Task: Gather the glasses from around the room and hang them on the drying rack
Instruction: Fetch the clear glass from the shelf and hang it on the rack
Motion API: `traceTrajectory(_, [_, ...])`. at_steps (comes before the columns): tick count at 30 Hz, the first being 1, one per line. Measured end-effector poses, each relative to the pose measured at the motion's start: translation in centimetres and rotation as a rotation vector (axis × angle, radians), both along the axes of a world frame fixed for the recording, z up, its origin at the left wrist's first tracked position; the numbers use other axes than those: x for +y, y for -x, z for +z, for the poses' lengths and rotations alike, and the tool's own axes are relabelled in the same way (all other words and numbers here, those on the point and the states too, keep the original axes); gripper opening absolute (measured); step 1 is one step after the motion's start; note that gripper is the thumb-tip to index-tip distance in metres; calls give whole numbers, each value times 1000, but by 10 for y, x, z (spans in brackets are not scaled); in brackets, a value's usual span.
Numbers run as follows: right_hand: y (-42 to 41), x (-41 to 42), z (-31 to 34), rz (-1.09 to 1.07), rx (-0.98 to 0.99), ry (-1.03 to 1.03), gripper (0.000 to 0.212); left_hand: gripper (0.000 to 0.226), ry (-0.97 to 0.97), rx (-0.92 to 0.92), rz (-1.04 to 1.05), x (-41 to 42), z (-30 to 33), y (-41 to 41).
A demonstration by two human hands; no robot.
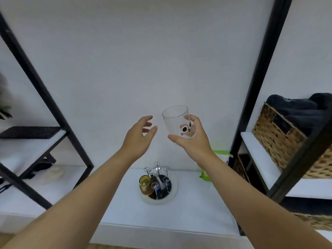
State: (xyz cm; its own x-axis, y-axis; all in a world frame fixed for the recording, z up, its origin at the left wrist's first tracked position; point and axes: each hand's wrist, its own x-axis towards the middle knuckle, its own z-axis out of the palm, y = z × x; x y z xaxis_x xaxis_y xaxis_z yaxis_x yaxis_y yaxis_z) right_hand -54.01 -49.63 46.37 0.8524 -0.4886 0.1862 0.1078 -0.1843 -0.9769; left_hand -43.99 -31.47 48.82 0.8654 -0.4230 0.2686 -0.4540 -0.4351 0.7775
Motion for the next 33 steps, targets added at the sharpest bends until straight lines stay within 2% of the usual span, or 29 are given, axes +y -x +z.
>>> traceTrajectory(5, [-12, -13, -39, 43, 39, -54, 85, 47, -67, 54, 16, -6, -51, -22])
traceTrajectory(13, [-19, 4, -151, -24, 114, -109, 96, 47, -164, 78, 1, 10, -173, -50])
traceTrajectory(23, [-29, 69, -275, -148, 192, -213, 82, 47, -209, 75, -79, 52, -305, -83])
traceTrajectory(33, [-37, 88, -341, -194, 230, -180, 72, 48, -244, 48, -61, 67, -368, -119])
